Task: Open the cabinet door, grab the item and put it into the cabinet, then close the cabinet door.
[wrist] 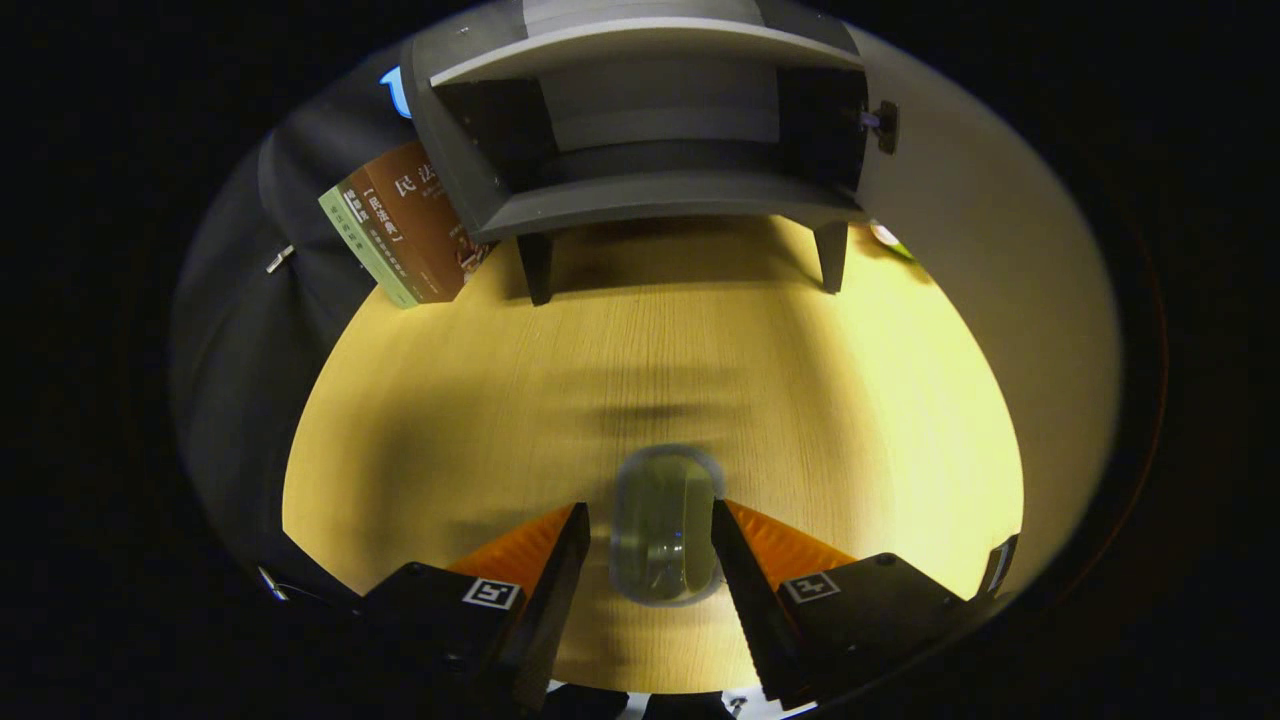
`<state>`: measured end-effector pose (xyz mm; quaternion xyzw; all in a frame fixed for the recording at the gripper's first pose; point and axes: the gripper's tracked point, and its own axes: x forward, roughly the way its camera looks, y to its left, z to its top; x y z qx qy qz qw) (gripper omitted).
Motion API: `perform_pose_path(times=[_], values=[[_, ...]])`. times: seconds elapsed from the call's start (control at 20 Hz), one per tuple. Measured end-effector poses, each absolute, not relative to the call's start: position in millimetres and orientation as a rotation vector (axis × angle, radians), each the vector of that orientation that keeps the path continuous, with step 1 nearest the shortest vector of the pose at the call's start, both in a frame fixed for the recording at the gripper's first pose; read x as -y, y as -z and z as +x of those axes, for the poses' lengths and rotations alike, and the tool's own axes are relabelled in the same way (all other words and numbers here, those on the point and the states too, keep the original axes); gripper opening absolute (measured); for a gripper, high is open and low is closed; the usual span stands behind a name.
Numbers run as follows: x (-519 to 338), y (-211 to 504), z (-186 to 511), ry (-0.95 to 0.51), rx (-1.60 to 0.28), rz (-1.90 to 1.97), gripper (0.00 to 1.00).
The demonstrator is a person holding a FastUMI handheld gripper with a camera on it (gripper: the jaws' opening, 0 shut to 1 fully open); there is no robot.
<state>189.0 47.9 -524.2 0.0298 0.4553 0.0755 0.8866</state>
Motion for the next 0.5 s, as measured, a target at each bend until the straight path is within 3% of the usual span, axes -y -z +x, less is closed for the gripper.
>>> perform_pose_path(times=[0.25,0.35,0.5], values=[[-51.8,551.9,187.4,-0.172,-1.004,0.06,0.77],[-51.1,555.8,189.6,-0.165,-1.016,0.062,0.55],[-50.3,556.5,195.8,-0.158,-1.01,0.066,0.55]])
